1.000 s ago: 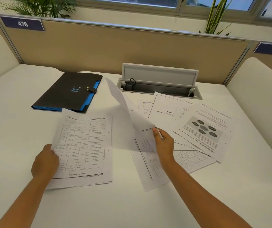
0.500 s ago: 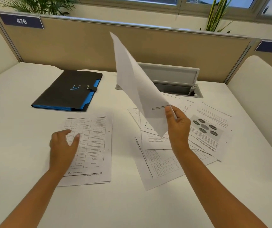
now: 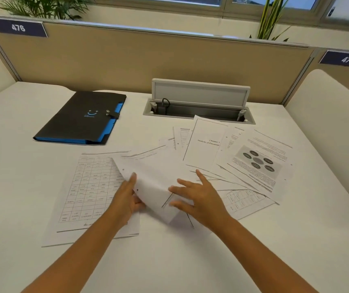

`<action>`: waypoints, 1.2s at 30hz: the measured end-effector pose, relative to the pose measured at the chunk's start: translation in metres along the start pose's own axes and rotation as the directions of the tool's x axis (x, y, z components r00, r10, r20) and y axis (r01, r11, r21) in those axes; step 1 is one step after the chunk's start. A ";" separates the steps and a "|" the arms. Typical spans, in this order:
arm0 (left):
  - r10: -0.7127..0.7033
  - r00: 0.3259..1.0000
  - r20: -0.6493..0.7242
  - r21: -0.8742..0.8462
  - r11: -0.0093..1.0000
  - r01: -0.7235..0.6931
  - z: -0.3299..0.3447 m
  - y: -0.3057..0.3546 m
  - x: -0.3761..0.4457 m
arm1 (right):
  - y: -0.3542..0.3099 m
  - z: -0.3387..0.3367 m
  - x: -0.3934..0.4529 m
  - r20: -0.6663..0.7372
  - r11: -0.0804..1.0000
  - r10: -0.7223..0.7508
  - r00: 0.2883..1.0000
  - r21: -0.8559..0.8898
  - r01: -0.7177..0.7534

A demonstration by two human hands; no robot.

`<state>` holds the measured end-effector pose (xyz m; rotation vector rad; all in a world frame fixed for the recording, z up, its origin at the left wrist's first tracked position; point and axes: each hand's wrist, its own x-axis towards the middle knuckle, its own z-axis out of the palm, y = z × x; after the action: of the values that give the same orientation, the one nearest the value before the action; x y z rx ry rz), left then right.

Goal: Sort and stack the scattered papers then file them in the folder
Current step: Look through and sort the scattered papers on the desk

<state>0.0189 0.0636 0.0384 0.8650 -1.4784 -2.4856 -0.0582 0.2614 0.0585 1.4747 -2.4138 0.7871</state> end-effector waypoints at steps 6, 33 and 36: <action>0.017 0.992 -0.128 0.095 0.995 -0.005 0.000 -0.011 0.010 | 0.042 -0.010 -0.012 0.017 0.936 0.348 0.937 -0.064 -0.346; 0.011 0.993 -0.115 0.453 0.890 0.042 0.002 -0.025 0.020 | 0.108 -0.022 -0.062 -0.158 0.592 0.669 0.727 -0.479 -0.649; 0.012 0.993 -0.120 0.454 0.890 0.044 0.003 -0.025 0.019 | 0.099 -0.023 -0.059 -0.174 0.549 0.699 0.693 -0.490 -0.677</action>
<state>0.0060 0.0714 0.0112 1.0739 -2.0568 -2.0733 -0.1186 0.3545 0.0190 0.2884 -2.9176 0.1295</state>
